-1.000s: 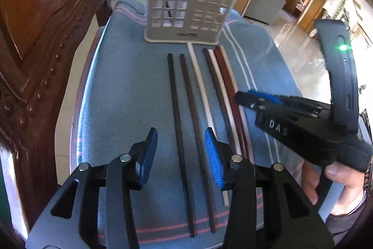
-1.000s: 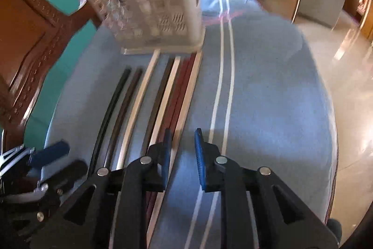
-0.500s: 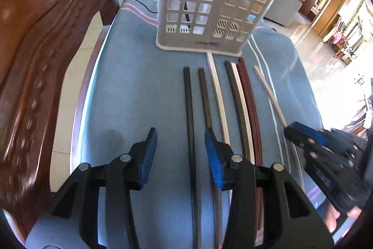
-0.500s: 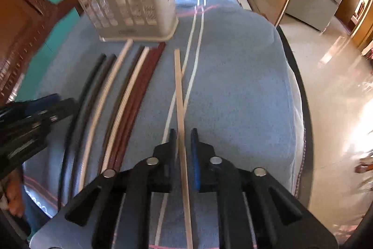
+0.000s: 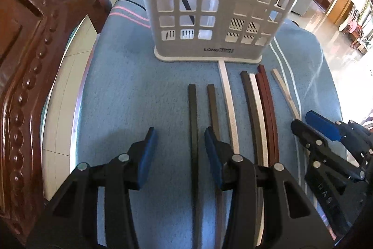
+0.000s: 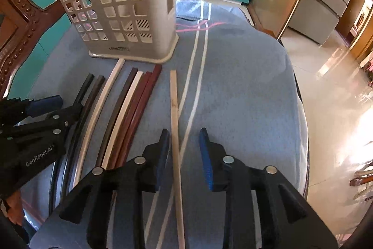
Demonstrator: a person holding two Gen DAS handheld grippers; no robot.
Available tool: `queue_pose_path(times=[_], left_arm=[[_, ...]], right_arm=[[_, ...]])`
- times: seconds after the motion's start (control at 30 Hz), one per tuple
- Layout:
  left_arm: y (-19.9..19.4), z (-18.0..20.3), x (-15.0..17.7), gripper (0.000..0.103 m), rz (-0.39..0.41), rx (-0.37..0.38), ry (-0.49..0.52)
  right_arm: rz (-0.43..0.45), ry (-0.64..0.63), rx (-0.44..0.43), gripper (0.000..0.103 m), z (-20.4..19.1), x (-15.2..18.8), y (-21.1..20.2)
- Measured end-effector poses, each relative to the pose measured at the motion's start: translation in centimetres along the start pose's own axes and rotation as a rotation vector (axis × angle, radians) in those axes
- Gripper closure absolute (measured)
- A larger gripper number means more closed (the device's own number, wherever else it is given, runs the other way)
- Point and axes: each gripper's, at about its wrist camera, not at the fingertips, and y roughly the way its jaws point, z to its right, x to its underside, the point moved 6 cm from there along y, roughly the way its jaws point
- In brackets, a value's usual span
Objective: Organize utensils
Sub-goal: 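Grasp another light wooden chopstick with the right tool while the left tool grasps a black chopstick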
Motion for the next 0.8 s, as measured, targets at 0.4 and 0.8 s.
queue_pose_path(times=[0.4,0.8], left_arm=[[-0.1,0.1,-0.4,0.057,0.015,0.002,0.012],[-0.8,0.2,1.4,0.095,0.033,0.019,0.019]], right_arm=[[0.012,-0.039,-0.016,0.072,-0.6,-1.3,0.7],[0.004,-0.019,-0.072,0.097,-2.1,1.1,-0.8]])
